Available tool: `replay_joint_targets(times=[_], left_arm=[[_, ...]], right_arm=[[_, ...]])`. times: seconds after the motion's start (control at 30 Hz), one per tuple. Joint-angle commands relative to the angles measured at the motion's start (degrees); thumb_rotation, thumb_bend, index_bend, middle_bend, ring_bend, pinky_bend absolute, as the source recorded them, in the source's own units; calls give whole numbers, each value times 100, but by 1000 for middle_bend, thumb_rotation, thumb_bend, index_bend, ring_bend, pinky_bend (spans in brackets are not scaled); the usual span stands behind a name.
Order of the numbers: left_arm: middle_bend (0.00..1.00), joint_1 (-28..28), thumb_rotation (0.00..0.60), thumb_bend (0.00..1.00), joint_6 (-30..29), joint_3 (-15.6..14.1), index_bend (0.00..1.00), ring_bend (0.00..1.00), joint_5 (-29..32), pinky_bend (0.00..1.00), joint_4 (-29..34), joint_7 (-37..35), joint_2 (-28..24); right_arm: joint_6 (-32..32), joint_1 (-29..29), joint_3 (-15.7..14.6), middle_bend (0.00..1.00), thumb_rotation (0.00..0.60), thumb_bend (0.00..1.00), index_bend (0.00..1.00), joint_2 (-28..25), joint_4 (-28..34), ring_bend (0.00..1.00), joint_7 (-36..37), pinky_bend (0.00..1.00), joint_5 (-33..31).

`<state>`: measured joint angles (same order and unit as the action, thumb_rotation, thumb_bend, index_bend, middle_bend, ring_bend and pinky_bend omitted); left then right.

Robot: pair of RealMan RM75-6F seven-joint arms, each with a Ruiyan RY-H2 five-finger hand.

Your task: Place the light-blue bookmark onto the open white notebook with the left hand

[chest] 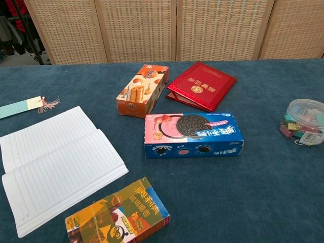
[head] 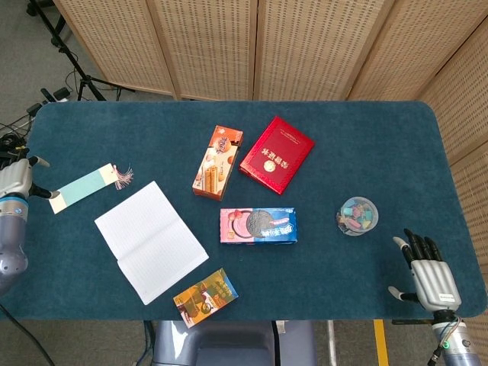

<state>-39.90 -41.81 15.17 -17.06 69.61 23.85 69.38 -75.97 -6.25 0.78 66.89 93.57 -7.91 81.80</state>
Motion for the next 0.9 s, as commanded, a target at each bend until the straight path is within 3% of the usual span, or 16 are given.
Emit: replay_joint_targets(times=[0.03, 0.5, 0.9], left_arm=[[0, -232, 600, 132, 161, -149, 340, 0, 359, 0, -345, 216, 212], [0, -577, 600, 137, 455, -433, 352, 0, 1050, 0, -1296, 685, 746], [0, -665, 600, 139, 680, -532, 352, 0, 1267, 0, -1784, 848, 1084]], right_arm=[[6, -4, 10, 0, 600, 105, 100, 3, -11, 0, 3, 0, -20], [86, -39, 25, 0, 600, 105, 100, 36, -46, 0, -24, 0, -107], [120, -59, 38, 0, 600, 105, 100, 40, -75, 0, 0, 0, -144]])
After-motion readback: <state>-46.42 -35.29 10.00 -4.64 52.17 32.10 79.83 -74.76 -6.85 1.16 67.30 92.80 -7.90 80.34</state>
